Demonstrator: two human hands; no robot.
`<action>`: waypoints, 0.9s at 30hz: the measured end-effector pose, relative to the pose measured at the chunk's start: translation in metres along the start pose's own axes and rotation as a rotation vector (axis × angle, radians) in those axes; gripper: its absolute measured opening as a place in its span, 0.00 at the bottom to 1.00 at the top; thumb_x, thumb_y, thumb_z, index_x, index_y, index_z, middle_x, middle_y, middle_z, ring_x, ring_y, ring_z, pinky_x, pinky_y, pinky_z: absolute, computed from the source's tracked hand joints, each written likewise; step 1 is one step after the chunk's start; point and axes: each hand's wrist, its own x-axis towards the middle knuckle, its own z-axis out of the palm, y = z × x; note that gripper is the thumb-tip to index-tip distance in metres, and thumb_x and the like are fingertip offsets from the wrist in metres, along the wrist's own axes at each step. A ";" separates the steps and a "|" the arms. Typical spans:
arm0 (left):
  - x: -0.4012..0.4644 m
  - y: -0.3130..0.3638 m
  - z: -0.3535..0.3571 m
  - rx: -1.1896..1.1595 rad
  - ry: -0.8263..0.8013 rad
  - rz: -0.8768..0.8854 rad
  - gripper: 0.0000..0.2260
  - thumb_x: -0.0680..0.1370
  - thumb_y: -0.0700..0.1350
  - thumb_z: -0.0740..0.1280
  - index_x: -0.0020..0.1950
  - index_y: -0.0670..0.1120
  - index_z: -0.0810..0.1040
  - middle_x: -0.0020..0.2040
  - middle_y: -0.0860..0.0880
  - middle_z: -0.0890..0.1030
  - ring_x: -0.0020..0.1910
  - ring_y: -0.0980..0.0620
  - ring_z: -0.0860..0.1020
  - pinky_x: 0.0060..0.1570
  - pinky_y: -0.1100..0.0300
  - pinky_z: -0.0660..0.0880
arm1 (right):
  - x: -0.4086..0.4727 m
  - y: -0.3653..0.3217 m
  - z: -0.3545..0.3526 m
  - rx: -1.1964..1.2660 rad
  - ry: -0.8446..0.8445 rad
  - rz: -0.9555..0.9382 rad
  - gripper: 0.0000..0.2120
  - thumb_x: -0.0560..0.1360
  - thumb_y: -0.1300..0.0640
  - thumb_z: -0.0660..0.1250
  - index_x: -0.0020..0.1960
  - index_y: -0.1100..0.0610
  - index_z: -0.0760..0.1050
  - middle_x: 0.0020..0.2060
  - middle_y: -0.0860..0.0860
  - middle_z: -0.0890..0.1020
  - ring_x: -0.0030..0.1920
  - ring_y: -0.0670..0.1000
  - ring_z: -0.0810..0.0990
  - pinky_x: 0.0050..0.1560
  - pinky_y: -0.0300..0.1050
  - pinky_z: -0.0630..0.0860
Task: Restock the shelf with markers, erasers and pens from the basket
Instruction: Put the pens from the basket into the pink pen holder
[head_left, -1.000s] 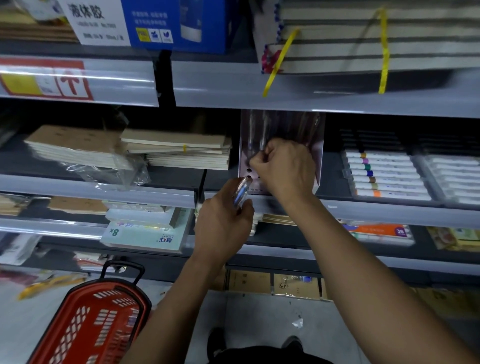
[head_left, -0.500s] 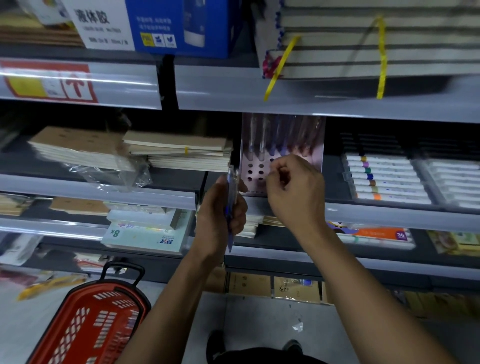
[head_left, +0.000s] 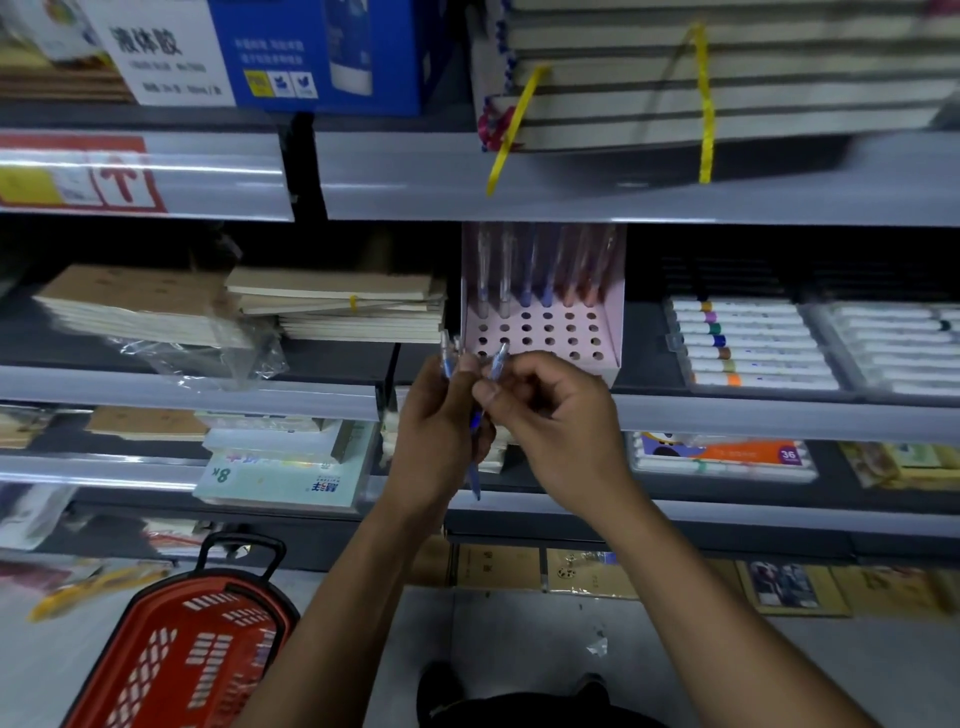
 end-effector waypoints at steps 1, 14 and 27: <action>0.000 0.000 0.002 0.052 0.008 0.018 0.15 0.88 0.50 0.58 0.54 0.38 0.72 0.32 0.49 0.73 0.28 0.50 0.71 0.28 0.57 0.70 | 0.001 -0.002 -0.002 0.030 0.000 0.013 0.02 0.78 0.57 0.74 0.50 0.54 0.83 0.35 0.47 0.84 0.36 0.47 0.82 0.41 0.46 0.82; 0.004 -0.006 -0.007 0.600 0.148 0.239 0.07 0.87 0.48 0.63 0.58 0.46 0.75 0.33 0.53 0.77 0.27 0.54 0.72 0.29 0.52 0.72 | 0.057 -0.022 -0.040 0.007 0.456 -0.012 0.02 0.79 0.59 0.72 0.47 0.55 0.82 0.38 0.51 0.87 0.40 0.51 0.86 0.46 0.49 0.84; 0.002 -0.017 -0.009 0.790 0.088 0.234 0.18 0.82 0.41 0.64 0.70 0.57 0.76 0.34 0.53 0.79 0.27 0.55 0.76 0.26 0.61 0.73 | 0.085 -0.009 -0.032 -0.399 0.502 -0.132 0.22 0.74 0.57 0.68 0.26 0.47 0.63 0.19 0.44 0.67 0.21 0.45 0.65 0.23 0.36 0.57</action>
